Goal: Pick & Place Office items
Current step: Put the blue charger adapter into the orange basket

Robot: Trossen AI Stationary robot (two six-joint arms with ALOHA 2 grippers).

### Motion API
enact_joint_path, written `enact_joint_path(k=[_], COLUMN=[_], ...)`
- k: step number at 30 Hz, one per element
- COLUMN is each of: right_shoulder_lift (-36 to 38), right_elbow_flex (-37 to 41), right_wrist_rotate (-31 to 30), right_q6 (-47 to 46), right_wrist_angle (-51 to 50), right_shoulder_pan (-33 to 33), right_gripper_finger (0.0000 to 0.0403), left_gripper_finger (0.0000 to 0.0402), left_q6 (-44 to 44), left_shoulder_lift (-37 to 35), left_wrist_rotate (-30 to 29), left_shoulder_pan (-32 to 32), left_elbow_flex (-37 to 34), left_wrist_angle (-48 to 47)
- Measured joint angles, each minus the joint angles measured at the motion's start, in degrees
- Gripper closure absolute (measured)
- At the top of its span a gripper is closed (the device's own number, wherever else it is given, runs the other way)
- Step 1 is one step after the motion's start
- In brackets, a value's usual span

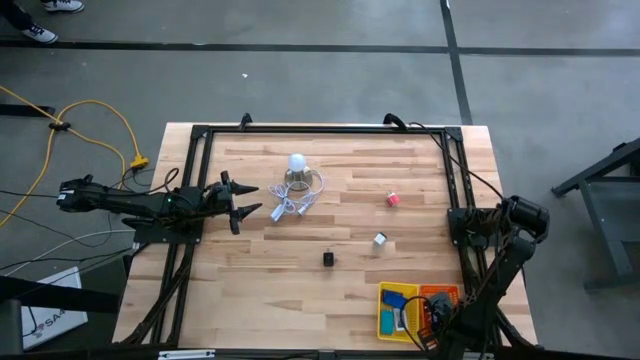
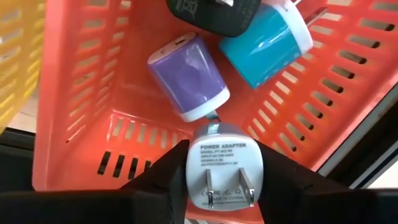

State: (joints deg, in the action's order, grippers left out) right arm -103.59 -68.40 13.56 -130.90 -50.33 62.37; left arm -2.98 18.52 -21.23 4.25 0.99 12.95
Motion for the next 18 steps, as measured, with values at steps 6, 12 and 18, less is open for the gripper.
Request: enact_joint_path(k=[6,12,18], right_shoulder_lift=[0.00,0.00,0.00], right_elbow_flex=[0.00,0.00,0.00], right_wrist_rotate=[-0.07,-0.62,-1.60], right_q6=[-0.01,0.01,0.23], right_wrist_angle=[0.02,0.00,-0.02], right_shoulder_pan=[0.00,0.00,0.02], right_gripper_finger=[0.0257,0.0255,0.0254], left_gripper_finger=[0.0171,0.0171,0.0171], left_q6=[0.00,0.00,0.00], left_shoulder_lift=[0.00,0.00,0.00], left_wrist_rotate=[0.01,0.01,0.02], left_shoulder_pan=[-0.01,0.00,-0.02], left_elbow_flex=[0.00,0.00,0.00], left_wrist_angle=[0.00,0.00,0.00])
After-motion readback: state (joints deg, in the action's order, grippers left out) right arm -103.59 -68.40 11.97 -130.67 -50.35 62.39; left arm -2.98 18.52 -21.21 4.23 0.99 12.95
